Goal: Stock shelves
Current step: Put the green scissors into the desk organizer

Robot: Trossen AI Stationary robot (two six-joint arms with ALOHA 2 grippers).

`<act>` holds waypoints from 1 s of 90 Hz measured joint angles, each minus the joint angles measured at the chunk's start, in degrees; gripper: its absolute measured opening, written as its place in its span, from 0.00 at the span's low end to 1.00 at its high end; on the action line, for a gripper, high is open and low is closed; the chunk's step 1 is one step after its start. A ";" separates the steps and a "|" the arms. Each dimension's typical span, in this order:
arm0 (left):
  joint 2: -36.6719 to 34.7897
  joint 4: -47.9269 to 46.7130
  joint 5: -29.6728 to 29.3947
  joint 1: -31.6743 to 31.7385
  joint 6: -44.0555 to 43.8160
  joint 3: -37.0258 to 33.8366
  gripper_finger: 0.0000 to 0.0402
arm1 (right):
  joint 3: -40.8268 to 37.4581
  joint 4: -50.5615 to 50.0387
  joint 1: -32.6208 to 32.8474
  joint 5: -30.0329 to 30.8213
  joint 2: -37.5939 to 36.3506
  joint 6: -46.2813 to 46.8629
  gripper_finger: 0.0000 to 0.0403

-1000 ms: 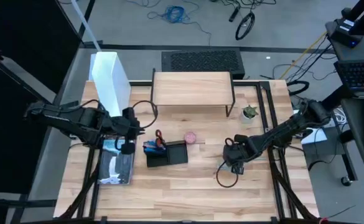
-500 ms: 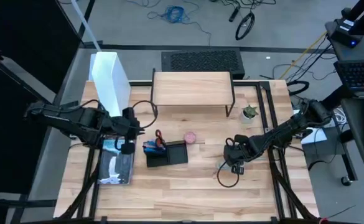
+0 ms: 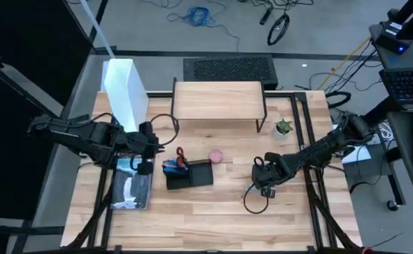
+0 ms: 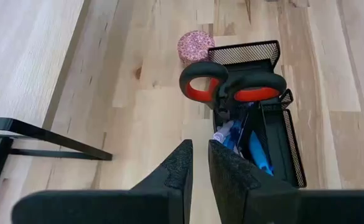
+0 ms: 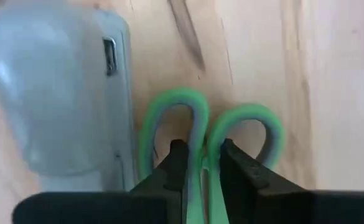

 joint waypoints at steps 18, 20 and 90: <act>-0.02 0.02 0.00 -0.01 0.02 0.00 0.09 | 2.60 -0.76 -1.08 0.36 -0.07 -1.78 0.00; -0.02 0.02 0.00 0.00 0.02 0.00 0.09 | 2.84 -0.77 -1.22 0.47 -0.09 -2.05 0.00; -0.01 -0.01 1.02 -0.02 0.17 0.00 0.09 | 3.93 10.53 -8.34 6.04 -5.70 -6.36 0.00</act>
